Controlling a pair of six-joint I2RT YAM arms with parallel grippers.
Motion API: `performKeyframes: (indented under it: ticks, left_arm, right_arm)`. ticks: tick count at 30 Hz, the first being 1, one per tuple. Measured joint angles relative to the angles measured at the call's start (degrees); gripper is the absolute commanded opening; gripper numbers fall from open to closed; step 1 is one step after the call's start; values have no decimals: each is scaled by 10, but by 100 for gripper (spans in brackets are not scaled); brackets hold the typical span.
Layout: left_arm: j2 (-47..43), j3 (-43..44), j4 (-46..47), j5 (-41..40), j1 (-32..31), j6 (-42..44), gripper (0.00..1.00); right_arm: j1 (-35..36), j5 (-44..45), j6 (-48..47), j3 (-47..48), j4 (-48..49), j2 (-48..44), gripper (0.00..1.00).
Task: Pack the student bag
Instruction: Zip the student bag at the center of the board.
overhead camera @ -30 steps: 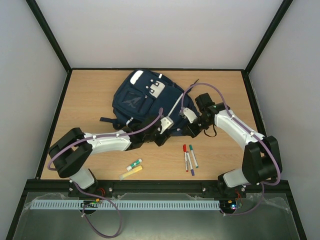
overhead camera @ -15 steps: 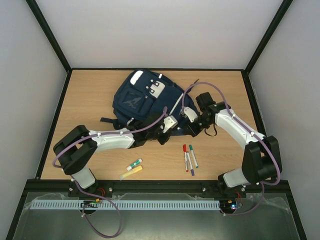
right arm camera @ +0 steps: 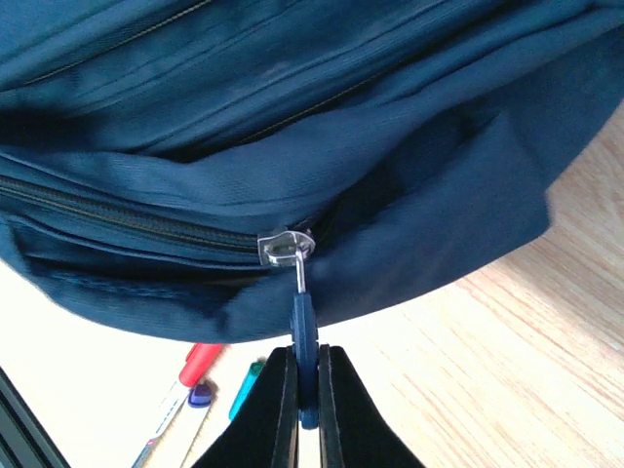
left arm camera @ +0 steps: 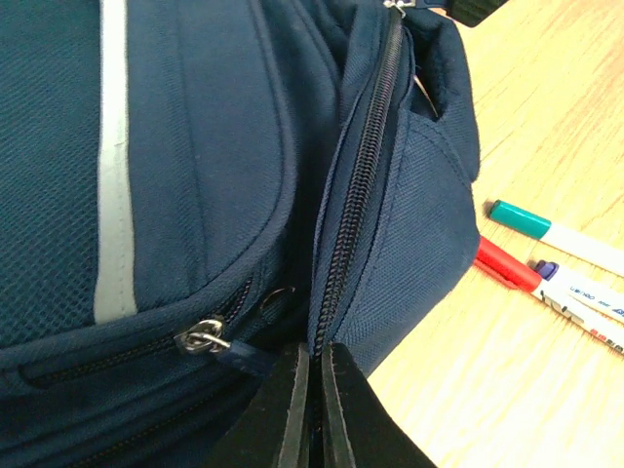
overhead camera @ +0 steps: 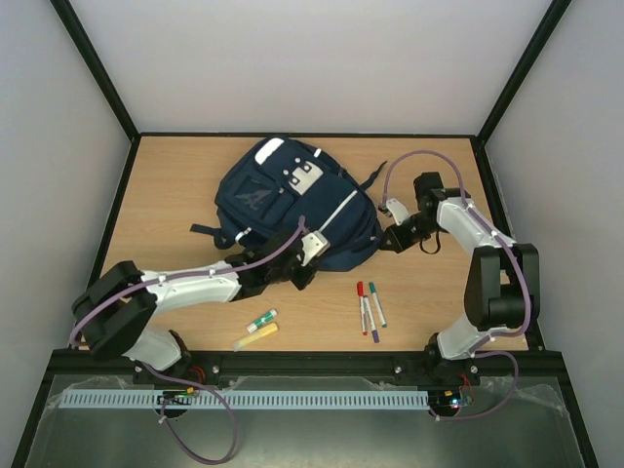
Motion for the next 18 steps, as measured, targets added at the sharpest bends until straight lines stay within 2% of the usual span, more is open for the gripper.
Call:
performKeyframes:
  ticks: [7, 9, 12, 18]
  left_arm:
    - [-84, -56, -26, -46, -9, -61, 11]
    - [-113, -68, -45, -61, -11, -80, 20]
    - [-158, -86, -90, -86, -15, -113, 40]
    - [-181, -81, -119, -84, -41, -129, 51]
  right_arm:
    - [-8, -27, -22, 6, 0, 22, 1]
    - [-8, -34, -26, 5, 0, 22, 1]
    - [-2, -21, -30, -9, 9, 20, 1]
    - [87, -5, -31, -49, 26, -19, 1]
